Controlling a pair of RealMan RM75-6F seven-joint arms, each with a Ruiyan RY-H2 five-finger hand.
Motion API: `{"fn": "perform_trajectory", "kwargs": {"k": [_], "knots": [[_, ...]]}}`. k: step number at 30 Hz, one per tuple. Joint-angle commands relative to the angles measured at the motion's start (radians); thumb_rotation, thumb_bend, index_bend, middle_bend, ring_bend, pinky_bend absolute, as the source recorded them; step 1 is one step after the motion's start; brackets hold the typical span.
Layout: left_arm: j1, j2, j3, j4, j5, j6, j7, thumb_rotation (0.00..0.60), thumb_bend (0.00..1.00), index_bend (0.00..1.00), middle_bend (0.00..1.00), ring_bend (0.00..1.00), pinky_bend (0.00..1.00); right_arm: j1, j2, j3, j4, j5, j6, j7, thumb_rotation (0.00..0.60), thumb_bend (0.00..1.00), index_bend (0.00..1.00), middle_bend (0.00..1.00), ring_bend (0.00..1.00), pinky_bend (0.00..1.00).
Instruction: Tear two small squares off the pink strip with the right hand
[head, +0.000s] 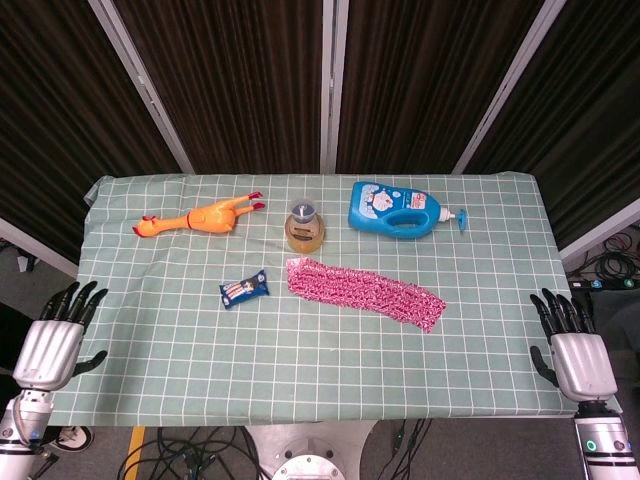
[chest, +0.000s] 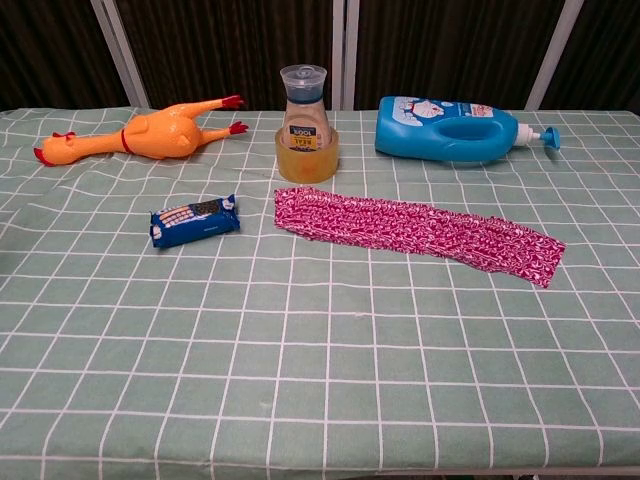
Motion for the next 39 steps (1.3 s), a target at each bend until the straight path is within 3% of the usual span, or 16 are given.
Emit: {"fn": "perform_trajectory", "kwargs": {"k": [1,14,16,18,20,22,24,30,34,39], "knots": [[0.001,0.002,0.0,-0.001,-0.004,-0.003,-0.004,0.6,0.14,0.1,0.05,0.01,0.14,-0.001,0.005,0.001,-0.008,0.002,0.002,-0.003,0.6,0.33,0.0,0.0,0.0,0.0],[-0.002,0.005,-0.001,0.001,-0.015,-0.012,-0.017,0.6,0.14,0.1,0.05,0.01,0.14,0.003,0.013,-0.002,-0.037,-0.025,0.013,-0.032,0.6,0.35,0.0,0.0,0.0,0.0],[-0.003,0.005,0.001,0.004,-0.021,-0.019,-0.015,0.6,0.14,0.1,0.05,0.01,0.14,0.003,0.015,-0.006,-0.033,-0.029,0.012,-0.037,0.6,0.42,0.0,0.0,0.0,0.0],[-0.003,0.005,0.002,0.004,-0.028,-0.026,-0.018,0.6,0.14,0.1,0.05,0.01,0.14,0.002,0.017,-0.005,-0.034,-0.024,0.011,-0.046,0.6,0.57,0.0,0.0,0.0,0.0],[-0.004,0.005,0.003,0.002,-0.032,-0.031,-0.02,0.6,0.14,0.1,0.05,0.01,0.14,0.001,0.017,0.0,-0.037,-0.014,0.012,-0.065,0.6,0.81,0.0,0.0,0.0,0.0],[-0.005,0.006,0.003,0.002,-0.033,-0.034,-0.018,0.6,0.14,0.1,0.05,0.01,0.14,0.002,0.016,0.006,-0.04,-0.004,0.012,-0.08,0.6,0.95,0.0,0.0,0.0,0.0],[-0.007,0.007,0.002,0.001,-0.037,-0.036,-0.015,0.6,0.14,0.1,0.05,0.01,0.14,0.005,0.014,0.008,-0.044,0.001,0.008,-0.09,0.6,1.0,0.0,0.0,0.0,0.0],[-0.01,0.01,0.001,-0.007,-0.04,-0.04,-0.01,0.6,0.14,0.1,0.05,0.01,0.14,0.011,0.02,0.001,-0.057,-0.001,-0.009,-0.11,0.6,1.0,0.0,0.04,0.02,0.04],[-0.011,0.012,0.002,-0.011,-0.041,-0.042,-0.006,0.6,0.14,0.1,0.05,0.01,0.14,0.015,0.026,-0.007,-0.067,-0.012,-0.02,-0.085,0.6,1.0,0.03,0.23,0.29,0.37],[-0.011,0.015,0.002,-0.013,-0.041,-0.041,-0.006,0.6,0.14,0.1,0.05,0.01,0.14,0.026,0.042,-0.018,-0.07,-0.03,-0.04,-0.071,0.6,1.0,0.19,0.64,0.62,0.62]]}}
